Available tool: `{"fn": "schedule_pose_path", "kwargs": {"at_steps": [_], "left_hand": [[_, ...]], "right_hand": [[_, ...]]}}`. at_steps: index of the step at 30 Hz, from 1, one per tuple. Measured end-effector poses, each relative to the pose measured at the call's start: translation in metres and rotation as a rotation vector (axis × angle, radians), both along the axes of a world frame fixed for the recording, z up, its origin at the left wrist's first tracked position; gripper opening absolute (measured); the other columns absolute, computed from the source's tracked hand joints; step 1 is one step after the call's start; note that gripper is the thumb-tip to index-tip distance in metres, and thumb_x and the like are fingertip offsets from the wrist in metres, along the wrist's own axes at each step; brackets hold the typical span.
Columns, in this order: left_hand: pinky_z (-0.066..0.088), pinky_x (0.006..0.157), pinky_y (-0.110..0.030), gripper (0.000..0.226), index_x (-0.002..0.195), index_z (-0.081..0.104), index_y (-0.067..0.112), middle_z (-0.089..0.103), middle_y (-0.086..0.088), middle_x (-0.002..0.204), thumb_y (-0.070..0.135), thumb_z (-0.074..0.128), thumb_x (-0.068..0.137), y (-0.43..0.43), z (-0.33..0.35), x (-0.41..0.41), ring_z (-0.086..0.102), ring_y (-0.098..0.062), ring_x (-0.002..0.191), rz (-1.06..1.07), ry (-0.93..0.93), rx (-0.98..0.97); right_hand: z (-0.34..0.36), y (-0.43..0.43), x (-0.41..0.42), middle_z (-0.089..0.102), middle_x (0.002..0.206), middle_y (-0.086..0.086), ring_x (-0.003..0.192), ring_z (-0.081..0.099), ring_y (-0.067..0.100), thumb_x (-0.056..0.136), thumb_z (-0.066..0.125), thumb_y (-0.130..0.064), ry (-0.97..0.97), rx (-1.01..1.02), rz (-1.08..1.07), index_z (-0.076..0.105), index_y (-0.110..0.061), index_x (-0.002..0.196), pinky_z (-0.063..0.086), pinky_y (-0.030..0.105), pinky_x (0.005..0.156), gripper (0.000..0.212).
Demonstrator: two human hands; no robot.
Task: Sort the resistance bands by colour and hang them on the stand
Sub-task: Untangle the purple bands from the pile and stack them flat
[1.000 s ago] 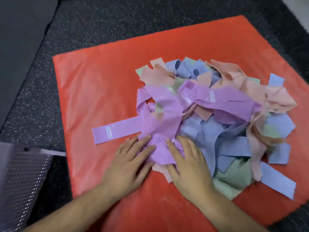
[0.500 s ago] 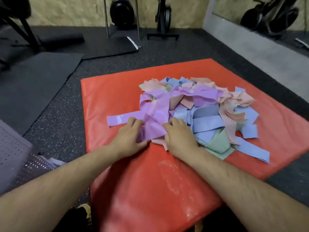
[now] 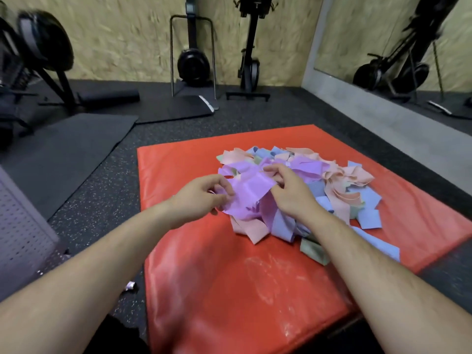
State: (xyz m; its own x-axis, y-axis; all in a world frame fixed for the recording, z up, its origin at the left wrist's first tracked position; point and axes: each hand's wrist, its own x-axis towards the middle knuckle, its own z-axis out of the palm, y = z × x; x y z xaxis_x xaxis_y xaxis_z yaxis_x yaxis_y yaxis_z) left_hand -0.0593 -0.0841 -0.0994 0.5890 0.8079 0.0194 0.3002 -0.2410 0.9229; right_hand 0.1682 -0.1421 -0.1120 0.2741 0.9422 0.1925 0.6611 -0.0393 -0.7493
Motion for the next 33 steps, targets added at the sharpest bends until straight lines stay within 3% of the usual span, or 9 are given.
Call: {"fn": "schedule_pose_path", "kwargs": {"at_steps": [3, 6, 11, 16, 20, 22, 24, 27, 33], "left_hand": [[0.052, 0.078, -0.036, 0.028, 0.103, 0.073, 0.009, 0.066, -0.005, 0.079, -0.003, 0.061, 0.08, 0.008, 0.012, -0.002, 0.06, -0.014, 0.075, -0.009, -0.091, -0.118], [0.051, 0.092, -0.047, 0.055, 0.112, 0.072, 0.018, 0.066, -0.023, 0.105, 0.001, 0.054, 0.063, 0.014, 0.017, -0.003, 0.058, -0.02, 0.09, -0.042, -0.101, -0.078], [0.049, 0.066, -0.027, 0.011, 0.094, 0.07, 0.012, 0.063, -0.016, 0.083, 0.022, 0.074, 0.089, 0.006, 0.015, 0.008, 0.056, -0.013, 0.069, 0.177, -0.18, 0.173], [0.046, 0.058, -0.013, 0.023, 0.093, 0.066, 0.006, 0.059, -0.013, 0.092, 0.029, 0.066, 0.095, 0.015, 0.011, 0.001, 0.057, -0.017, 0.075, 0.352, -0.21, 0.206], [0.046, 0.057, -0.02, 0.024, 0.092, 0.065, 0.003, 0.061, -0.003, 0.075, 0.026, 0.063, 0.097, 0.019, 0.01, -0.006, 0.052, -0.011, 0.06, 0.322, -0.238, 0.146], [0.045, 0.056, -0.021, 0.019, 0.091, 0.063, 0.004, 0.058, -0.002, 0.071, 0.022, 0.062, 0.098, 0.018, 0.008, -0.01, 0.051, -0.01, 0.057, 0.304, -0.25, 0.132], [0.045, 0.055, -0.02, 0.012, 0.091, 0.063, 0.009, 0.06, 0.0, 0.071, 0.019, 0.061, 0.098, 0.018, 0.007, -0.013, 0.053, -0.009, 0.056, 0.295, -0.26, 0.117], [0.045, 0.053, -0.022, 0.01, 0.095, 0.063, 0.009, 0.063, -0.001, 0.073, 0.018, 0.061, 0.098, 0.02, 0.004, -0.02, 0.055, -0.011, 0.058, 0.298, -0.242, 0.096], [0.044, 0.052, -0.027, 0.014, 0.097, 0.062, 0.005, 0.065, -0.002, 0.074, 0.019, 0.062, 0.098, 0.023, -0.004, -0.042, 0.056, -0.015, 0.058, 0.315, -0.205, 0.061]], "right_hand": [[0.011, 0.008, -0.003, 0.069, 0.089, -0.009, 0.07, 0.057, 0.003, 0.088, 0.047, -0.001, 0.079, 0.081, -0.029, 0.053, -0.035, 0.101, 0.039, 0.014, 0.058, 0.036], [0.014, 0.008, -0.001, 0.071, 0.083, -0.008, 0.071, 0.063, 0.007, 0.09, 0.053, -0.006, 0.094, 0.14, -0.024, 0.058, -0.034, 0.091, 0.047, 0.023, 0.065, 0.028], [0.012, 0.001, 0.007, 0.076, 0.089, -0.006, 0.086, 0.069, 0.01, 0.09, 0.06, -0.009, 0.065, 0.099, 0.052, 0.066, -0.024, 0.093, 0.051, 0.029, 0.081, 0.017], [0.018, -0.002, 0.01, 0.069, 0.087, -0.005, 0.077, 0.058, 0.004, 0.091, 0.071, -0.031, -0.046, 0.05, 0.078, 0.067, -0.023, 0.089, 0.043, 0.018, 0.068, 0.009], [0.019, -0.005, 0.011, 0.069, 0.088, 0.002, 0.083, 0.061, 0.019, 0.087, 0.074, -0.039, -0.077, -0.002, 0.113, 0.069, -0.018, 0.087, 0.048, 0.032, 0.075, 0.021], [0.02, -0.008, 0.011, 0.062, 0.075, 0.007, 0.07, 0.053, 0.027, 0.084, 0.077, -0.041, -0.055, -0.033, 0.157, 0.068, -0.014, 0.083, 0.047, 0.036, 0.067, 0.029], [0.023, -0.012, 0.011, 0.045, 0.062, -0.002, 0.058, 0.041, 0.014, 0.083, 0.079, -0.038, -0.018, -0.07, 0.186, 0.066, -0.005, 0.084, 0.038, 0.025, 0.057, 0.036], [0.03, -0.018, 0.016, 0.046, 0.051, -0.018, 0.05, 0.043, 0.0, 0.082, 0.083, -0.03, -0.02, -0.134, 0.193, 0.069, -0.004, 0.087, 0.034, 0.008, 0.051, 0.03], [0.034, -0.029, 0.028, 0.049, 0.054, -0.02, 0.051, 0.049, 0.0, 0.078, 0.085, -0.029, -0.044, -0.267, 0.212, 0.07, -0.019, 0.09, 0.043, 0.016, 0.053, 0.022]]}}
